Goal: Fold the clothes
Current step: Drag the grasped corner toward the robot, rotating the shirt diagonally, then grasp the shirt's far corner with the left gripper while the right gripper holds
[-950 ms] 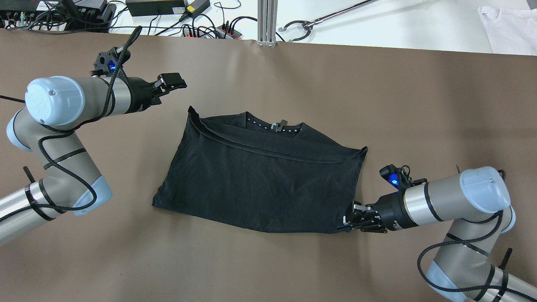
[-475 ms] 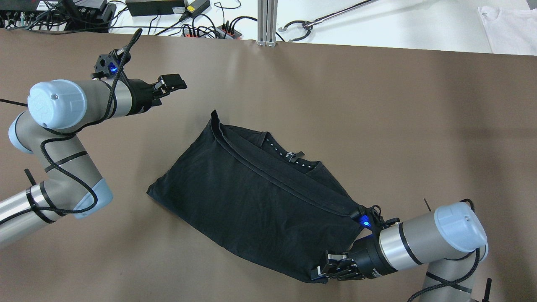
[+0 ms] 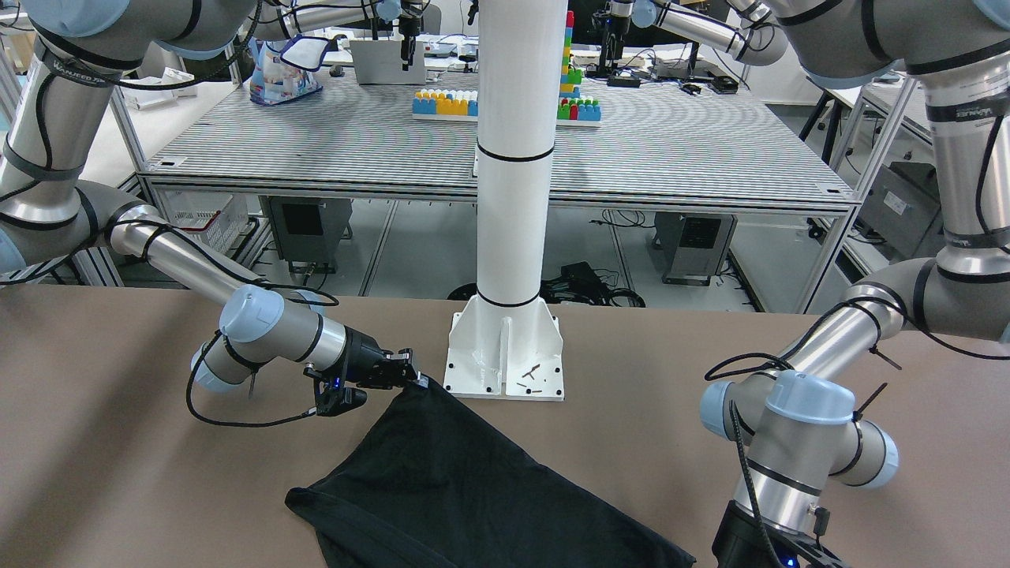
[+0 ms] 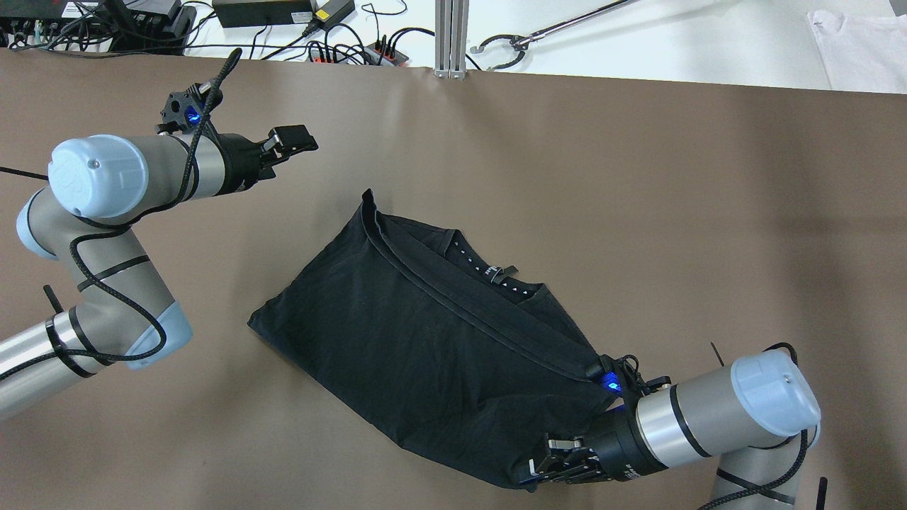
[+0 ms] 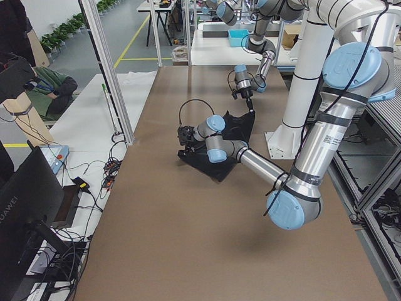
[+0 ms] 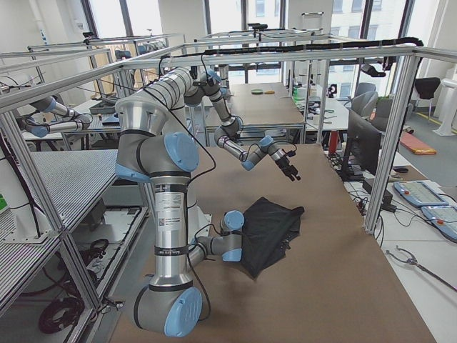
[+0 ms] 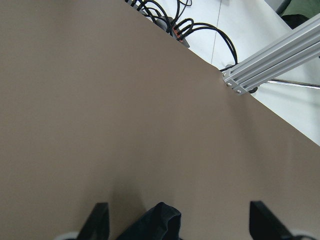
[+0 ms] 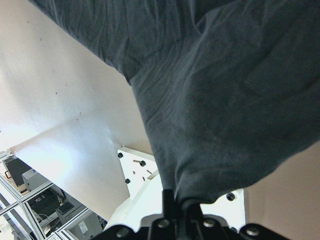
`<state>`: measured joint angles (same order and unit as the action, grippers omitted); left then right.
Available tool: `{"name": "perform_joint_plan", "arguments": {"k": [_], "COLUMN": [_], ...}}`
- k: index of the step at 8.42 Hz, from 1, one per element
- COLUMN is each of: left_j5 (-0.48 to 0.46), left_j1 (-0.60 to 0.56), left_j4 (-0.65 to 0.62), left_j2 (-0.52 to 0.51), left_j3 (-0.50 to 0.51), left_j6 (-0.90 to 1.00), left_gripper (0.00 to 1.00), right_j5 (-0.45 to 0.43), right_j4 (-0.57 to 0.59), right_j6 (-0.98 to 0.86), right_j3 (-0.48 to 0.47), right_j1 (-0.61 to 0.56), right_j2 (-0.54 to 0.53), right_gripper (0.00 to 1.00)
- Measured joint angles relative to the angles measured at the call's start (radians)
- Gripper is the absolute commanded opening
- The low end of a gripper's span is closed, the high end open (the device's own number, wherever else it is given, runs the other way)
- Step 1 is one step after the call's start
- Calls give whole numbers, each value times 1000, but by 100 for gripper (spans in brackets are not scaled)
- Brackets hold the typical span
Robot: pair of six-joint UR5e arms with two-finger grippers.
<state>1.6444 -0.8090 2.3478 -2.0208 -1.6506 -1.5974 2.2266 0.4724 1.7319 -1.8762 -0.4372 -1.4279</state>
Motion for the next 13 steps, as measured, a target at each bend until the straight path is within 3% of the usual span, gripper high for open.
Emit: {"name": "perform_joint_plan", "arguments": {"k": [3,7,13], "left_j5": [2,12,4], "left_j1": [3,61,166], "left_j4": [-2,-3,15], "left_j2": [-5,13,234], "left_j3": [-4,-34,-149], "left_j6": [-7,-92,-155], "left_gripper": [100,100,100], "right_j5": [-24,-25,-51], "right_j4": [-3,30,68], "right_j6": [-8,-12,-17], "right_j3": [-7,-1,0], "right_j1": [-9,-123,-226], "right_j2": [-4,-3,-2], "right_gripper": [95,95,95]}}
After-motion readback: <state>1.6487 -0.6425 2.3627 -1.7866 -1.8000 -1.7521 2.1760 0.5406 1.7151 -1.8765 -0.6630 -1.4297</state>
